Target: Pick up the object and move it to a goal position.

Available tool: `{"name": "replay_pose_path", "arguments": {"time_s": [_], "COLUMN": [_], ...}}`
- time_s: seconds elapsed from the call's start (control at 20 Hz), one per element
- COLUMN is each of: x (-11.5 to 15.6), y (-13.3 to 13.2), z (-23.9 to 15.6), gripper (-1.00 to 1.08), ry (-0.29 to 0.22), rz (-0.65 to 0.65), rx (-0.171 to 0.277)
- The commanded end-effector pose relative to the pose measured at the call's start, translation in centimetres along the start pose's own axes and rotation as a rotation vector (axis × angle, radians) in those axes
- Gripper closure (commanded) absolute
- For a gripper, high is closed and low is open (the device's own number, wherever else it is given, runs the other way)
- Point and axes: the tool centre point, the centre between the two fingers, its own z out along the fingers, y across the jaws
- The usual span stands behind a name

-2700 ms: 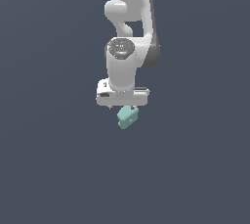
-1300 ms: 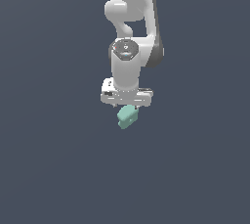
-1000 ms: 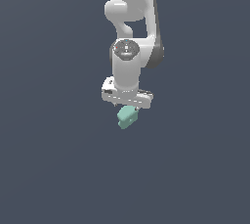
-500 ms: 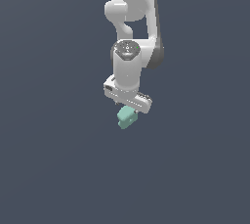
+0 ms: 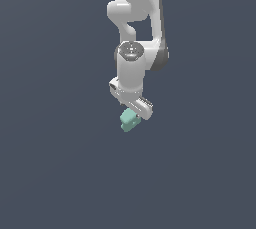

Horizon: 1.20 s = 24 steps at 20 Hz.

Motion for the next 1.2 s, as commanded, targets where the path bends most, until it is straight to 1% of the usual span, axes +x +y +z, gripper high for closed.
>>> {"name": "replay_pose_path", "arguments": {"time_s": [0.0,0.35,0.7,0.9,1.15], "x": [0.0,-0.1,-0.1,-0.1,-0.1], "y": [0.0,0.0,0.0,0.0,0.1], "z": [0.1,0.2,0.3,1.5,4.1], "gripper": [-0.92,-0.92,-0.92,-0.92,-0.92], "ry": [0.003,0.007,0.008,0.008,0.008], "rz": [0.046,0.119,0.126,0.127,0.129], "rx": [0.002,0.005,0.005,0.005,0.005]}}
